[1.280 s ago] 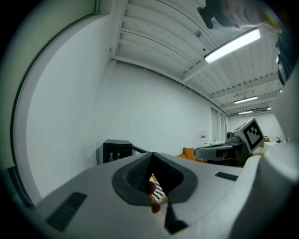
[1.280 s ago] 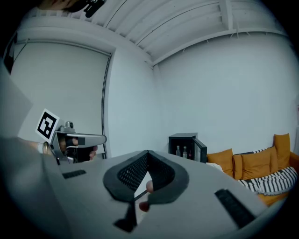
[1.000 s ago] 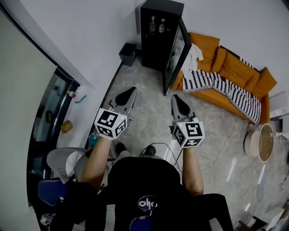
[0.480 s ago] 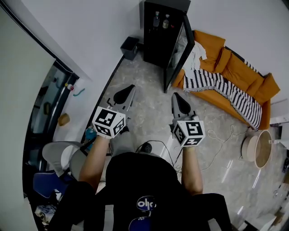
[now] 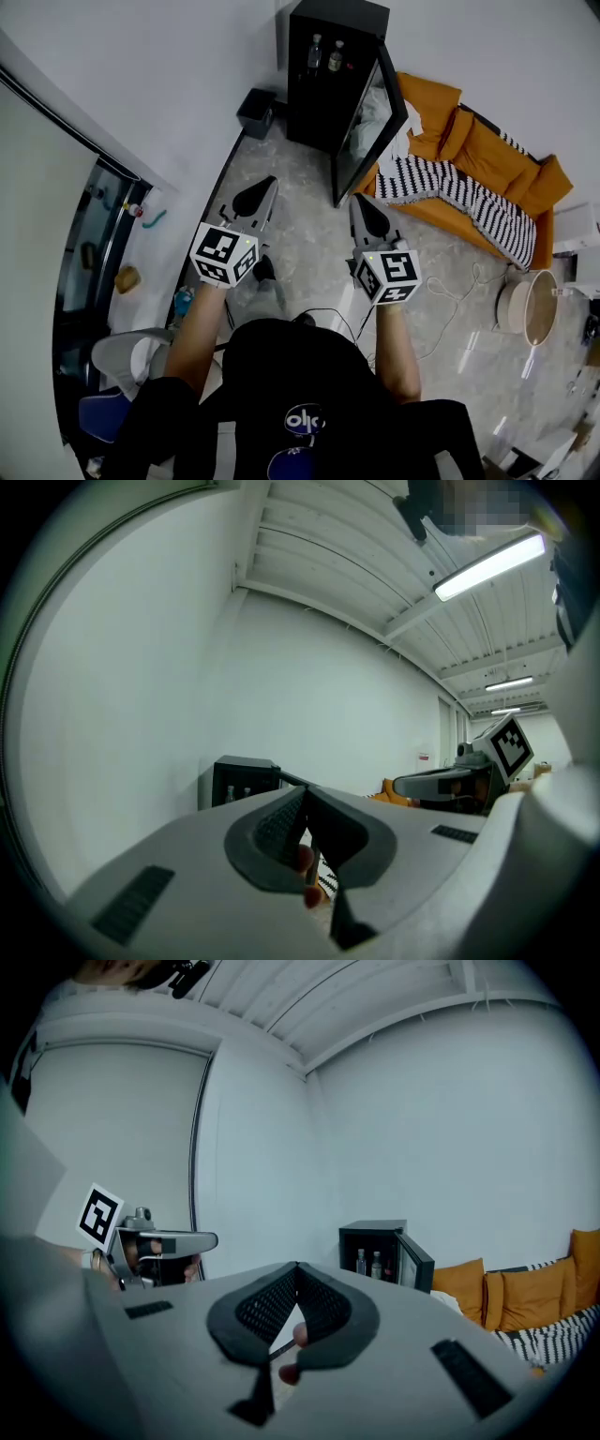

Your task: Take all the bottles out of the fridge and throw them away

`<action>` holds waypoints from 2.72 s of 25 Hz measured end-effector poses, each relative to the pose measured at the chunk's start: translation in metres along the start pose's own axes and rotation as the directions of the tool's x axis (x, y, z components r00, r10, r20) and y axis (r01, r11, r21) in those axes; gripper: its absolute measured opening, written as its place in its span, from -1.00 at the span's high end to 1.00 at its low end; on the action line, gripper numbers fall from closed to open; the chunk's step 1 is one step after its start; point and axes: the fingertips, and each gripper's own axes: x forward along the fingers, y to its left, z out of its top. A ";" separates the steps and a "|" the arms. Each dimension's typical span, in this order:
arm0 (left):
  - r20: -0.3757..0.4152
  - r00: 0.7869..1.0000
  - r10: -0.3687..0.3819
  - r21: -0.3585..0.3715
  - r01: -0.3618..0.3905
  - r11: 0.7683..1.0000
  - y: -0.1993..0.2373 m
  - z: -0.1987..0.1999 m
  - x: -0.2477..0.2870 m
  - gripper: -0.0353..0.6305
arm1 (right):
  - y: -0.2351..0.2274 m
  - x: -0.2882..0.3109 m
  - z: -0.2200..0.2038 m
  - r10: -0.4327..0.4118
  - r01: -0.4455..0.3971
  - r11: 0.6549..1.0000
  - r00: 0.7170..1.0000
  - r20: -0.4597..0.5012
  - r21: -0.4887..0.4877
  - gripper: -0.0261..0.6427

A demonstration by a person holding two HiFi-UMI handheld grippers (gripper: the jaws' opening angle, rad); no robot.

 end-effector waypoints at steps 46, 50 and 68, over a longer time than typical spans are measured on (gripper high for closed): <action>-0.017 0.998 -0.066 -0.025 0.066 0.998 0.312 0.030 0.243 0.88 | -0.085 0.386 0.076 -0.079 0.078 0.996 0.997 0.017 0.039 0.90; -0.033 0.997 -0.067 -0.021 0.066 0.998 0.326 0.039 0.303 0.88 | -0.132 0.422 0.090 -0.079 0.079 0.996 0.997 0.009 0.043 0.90; -0.074 0.996 -0.044 -0.008 0.043 0.999 0.348 0.045 0.471 0.88 | -0.271 0.519 0.109 -0.041 0.042 0.997 0.999 -0.021 0.069 0.90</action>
